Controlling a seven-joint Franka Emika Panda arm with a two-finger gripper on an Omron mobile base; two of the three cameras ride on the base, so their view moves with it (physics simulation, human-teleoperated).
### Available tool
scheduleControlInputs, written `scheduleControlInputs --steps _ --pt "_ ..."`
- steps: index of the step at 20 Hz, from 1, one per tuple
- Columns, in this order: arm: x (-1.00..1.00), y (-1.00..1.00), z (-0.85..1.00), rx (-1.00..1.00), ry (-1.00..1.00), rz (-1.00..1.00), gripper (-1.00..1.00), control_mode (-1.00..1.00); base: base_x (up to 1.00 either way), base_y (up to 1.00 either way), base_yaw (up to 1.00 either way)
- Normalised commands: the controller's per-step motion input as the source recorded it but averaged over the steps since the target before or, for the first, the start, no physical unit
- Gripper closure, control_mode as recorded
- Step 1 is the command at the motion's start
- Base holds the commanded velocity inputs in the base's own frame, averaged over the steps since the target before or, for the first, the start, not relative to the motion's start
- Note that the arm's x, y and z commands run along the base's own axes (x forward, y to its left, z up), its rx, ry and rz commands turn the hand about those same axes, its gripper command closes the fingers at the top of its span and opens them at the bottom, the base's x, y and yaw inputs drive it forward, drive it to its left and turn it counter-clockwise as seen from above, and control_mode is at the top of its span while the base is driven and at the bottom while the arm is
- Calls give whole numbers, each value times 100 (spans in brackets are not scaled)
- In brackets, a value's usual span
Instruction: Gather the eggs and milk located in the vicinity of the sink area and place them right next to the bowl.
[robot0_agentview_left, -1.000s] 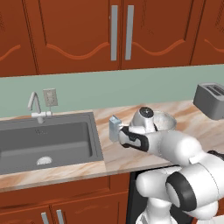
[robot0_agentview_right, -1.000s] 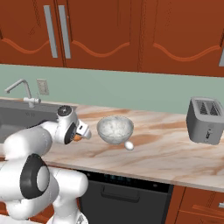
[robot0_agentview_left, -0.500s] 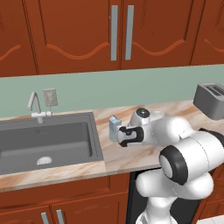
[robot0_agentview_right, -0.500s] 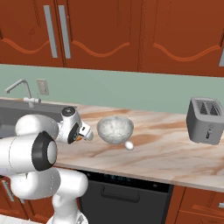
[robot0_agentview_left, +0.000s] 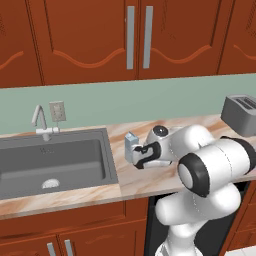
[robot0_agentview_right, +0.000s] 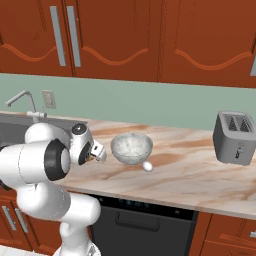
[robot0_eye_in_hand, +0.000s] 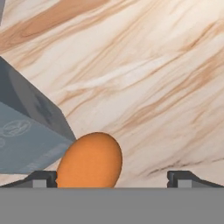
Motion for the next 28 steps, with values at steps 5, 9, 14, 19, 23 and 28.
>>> scheduleControlInputs --steps 5,9,14,19,23,28 --pt "21 1 0 0 0 0 -100 -100 0 0 0" --pt "12 0 -5 0 0 0 -100 -100 0 0 0" --pt "0 0 -14 0 0 0 -100 -100 0 0 0" --pt "0 0 -17 0 0 0 -100 -100 0 0 0" --pt "0 0 -10 0 0 0 -100 -100 0 0 0" --pt "-8 0 -4 0 0 0 -100 -100 0 0 0"
